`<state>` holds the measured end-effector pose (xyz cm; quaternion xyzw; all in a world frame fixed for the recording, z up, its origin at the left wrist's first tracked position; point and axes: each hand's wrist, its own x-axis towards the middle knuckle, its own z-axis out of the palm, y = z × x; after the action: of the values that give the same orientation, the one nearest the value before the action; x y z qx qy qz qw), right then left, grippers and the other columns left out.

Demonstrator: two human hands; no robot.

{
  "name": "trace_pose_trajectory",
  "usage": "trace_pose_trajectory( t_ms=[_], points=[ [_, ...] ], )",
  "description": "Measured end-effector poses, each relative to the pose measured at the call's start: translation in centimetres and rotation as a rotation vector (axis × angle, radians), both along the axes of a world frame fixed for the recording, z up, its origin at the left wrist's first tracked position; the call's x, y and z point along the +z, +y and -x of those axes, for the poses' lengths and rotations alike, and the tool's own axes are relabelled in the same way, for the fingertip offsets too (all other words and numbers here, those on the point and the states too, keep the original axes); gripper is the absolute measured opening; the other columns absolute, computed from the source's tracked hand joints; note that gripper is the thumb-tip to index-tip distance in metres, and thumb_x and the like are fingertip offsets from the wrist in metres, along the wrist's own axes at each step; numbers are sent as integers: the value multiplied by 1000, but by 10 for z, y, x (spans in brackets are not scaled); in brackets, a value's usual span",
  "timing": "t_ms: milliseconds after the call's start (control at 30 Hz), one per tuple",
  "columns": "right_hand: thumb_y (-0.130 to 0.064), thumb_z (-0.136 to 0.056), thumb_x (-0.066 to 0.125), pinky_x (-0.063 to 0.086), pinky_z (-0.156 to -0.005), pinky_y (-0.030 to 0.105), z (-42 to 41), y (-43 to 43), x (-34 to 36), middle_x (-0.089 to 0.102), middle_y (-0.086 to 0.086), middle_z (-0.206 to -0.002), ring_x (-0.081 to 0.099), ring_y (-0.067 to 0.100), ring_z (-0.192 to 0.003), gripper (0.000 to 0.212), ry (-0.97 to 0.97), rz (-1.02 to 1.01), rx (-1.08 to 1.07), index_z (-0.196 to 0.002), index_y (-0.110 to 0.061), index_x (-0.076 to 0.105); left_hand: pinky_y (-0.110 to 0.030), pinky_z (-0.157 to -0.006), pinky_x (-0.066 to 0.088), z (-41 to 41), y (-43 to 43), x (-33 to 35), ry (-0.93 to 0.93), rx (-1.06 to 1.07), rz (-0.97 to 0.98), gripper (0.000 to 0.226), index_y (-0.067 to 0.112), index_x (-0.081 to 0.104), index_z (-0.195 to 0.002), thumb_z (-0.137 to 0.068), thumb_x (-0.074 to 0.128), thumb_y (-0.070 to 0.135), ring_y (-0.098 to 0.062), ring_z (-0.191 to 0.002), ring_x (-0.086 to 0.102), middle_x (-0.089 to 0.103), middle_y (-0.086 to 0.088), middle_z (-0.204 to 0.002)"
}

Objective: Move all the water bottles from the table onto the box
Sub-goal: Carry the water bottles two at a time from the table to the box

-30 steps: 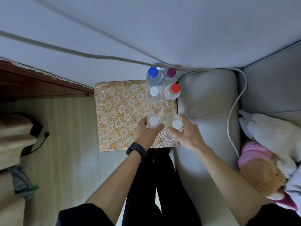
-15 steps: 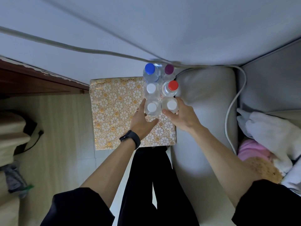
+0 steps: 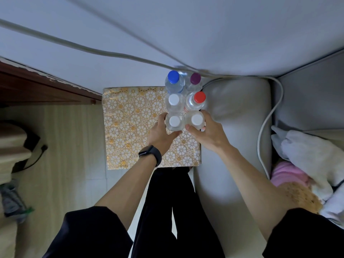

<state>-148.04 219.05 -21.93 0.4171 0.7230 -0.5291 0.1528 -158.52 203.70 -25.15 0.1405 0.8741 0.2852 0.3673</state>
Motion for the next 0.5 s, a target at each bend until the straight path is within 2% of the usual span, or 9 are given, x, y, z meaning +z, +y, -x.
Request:
trace_pose_trajectory(
  t_ms=[100,233,400,500],
  points=[
    [-52,-83,74,46,-90,24,-2,1,6,61,-12,-124,60,12,-113,68,7,43,-30,-140,-35,41,-47,-89,54,9,-1,5,-44,-55,36,88,31,31,-139,-71,81,52,-24,-113,62,59,-1,-130],
    [-46,-82,77,40,-96,24,-10,-3,24,53,-11,-137,55,14,-122,83,-19,56,-49,-150,-30,32,-50,-94,53,15,-7,27,-91,-133,80,94,34,27,-143,-70,80,58,-24,-119,59,52,-1,-142],
    [-43,-88,72,41,-108,35,-26,-17,68,47,-3,-149,50,20,-132,74,-65,-13,27,-150,-27,34,-41,-92,52,16,-31,75,-61,-209,149,80,31,27,-148,-84,71,49,-23,-122,56,50,-4,-144],
    [-43,-92,65,42,-108,37,-29,-34,107,48,-2,-147,51,17,-130,65,-39,-138,97,-148,-25,37,-37,-90,50,16,-45,121,-10,-175,131,72,29,28,-149,-90,64,47,-25,-121,57,52,-6,-143]
  ],
)
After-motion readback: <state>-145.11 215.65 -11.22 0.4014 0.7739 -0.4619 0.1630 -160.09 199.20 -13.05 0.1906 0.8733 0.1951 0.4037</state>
